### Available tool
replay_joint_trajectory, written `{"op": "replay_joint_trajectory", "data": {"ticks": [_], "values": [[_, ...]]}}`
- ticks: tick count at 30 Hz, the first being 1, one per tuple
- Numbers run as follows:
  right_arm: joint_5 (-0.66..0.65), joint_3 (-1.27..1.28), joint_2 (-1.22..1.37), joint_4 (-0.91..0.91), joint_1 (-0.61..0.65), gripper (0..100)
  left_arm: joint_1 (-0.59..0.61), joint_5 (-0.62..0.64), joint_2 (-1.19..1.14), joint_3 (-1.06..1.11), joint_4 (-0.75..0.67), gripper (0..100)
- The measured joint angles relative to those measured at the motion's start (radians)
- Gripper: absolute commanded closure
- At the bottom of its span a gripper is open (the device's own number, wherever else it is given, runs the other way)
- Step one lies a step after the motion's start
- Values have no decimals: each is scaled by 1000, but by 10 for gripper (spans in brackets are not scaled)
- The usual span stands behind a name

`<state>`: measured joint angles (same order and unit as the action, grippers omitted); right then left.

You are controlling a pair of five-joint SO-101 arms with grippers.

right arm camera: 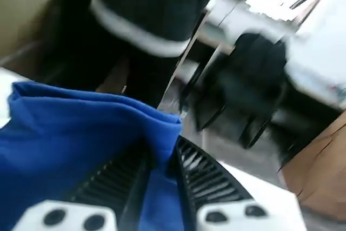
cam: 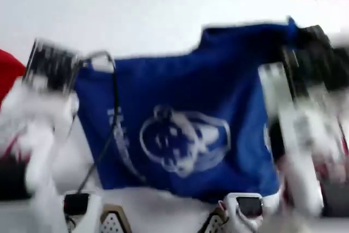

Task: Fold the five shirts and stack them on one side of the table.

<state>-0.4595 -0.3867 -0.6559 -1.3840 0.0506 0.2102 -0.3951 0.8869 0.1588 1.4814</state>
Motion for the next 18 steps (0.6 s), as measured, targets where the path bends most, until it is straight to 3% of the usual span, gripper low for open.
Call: {"op": "replay_joint_trajectory", "data": {"ticks": [11, 18], "values": [[0, 224, 437, 410, 3, 980, -48, 0, -555, -3, -371, 976], [2, 176, 686, 506, -14, 980, -60, 0, -907, -270, -410, 976]]}}
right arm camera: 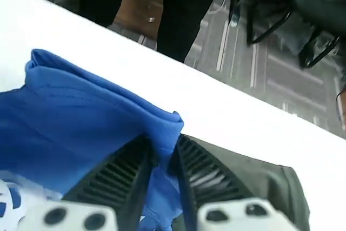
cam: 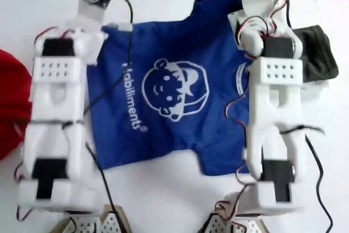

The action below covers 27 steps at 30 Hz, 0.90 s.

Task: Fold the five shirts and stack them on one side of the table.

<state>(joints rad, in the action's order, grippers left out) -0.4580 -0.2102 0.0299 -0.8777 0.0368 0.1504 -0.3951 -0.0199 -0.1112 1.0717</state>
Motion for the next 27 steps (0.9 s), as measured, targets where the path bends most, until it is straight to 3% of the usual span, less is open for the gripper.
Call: {"op": "replay_joint_trajectory", "data": {"ticks": [16, 27], "values": [[0, -336, 486, -215, -3, 980, 0, 0, -753, -769, 400, 976], [0, -477, 526, -408, -3, 979, 0, 3, -921, -1142, 681, 976]]}}
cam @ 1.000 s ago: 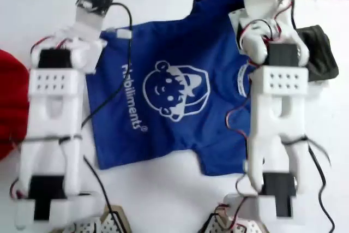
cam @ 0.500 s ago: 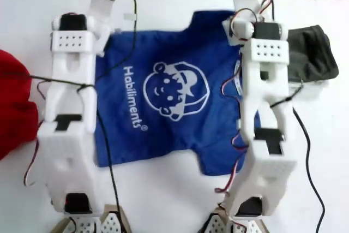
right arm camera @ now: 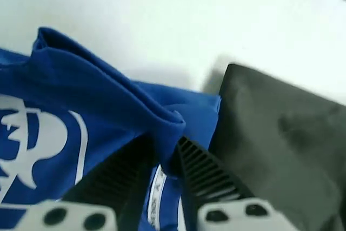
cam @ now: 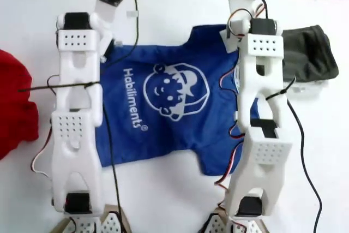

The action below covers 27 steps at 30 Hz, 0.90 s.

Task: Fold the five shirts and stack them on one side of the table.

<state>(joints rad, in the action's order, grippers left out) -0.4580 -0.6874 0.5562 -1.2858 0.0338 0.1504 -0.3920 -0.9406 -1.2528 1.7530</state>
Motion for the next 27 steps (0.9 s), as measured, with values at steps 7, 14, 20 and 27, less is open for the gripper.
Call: {"op": "replay_joint_trajectory", "data": {"ticks": [7, 14, 20, 27], "values": [[0, -25, 0, -170, -2, 979, 0, 2, 11, 81, 17, 976], [0, -26, -106, -368, -2, 979, -5, 12, 267, 500, 17, 975], [0, 38, -238, -456, -14, 979, -5, -9, 551, 890, 17, 975], [-48, 446, -497, -397, -12, 979, -5, -63, 819, 1263, -61, 975]]}}
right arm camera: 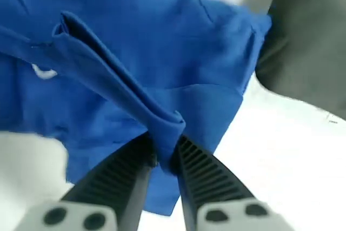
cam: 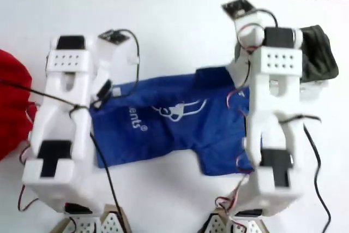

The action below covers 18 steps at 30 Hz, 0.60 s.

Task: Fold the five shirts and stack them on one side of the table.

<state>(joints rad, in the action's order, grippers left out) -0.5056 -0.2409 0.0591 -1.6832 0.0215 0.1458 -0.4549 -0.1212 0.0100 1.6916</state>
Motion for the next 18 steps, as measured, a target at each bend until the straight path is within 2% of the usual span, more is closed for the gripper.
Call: {"op": "replay_joint_trajectory", "data": {"ticks": [5, 9, 18], "values": [[-44, 442, -307, 186, -12, 979, 0, -17, 89, 192, -60, 975], [-103, 715, -512, 264, -61, 979, 0, -17, 112, 285, -78, 975], [-247, 921, -614, 290, -209, 979, -2, -37, 114, 413, -138, 975]]}}
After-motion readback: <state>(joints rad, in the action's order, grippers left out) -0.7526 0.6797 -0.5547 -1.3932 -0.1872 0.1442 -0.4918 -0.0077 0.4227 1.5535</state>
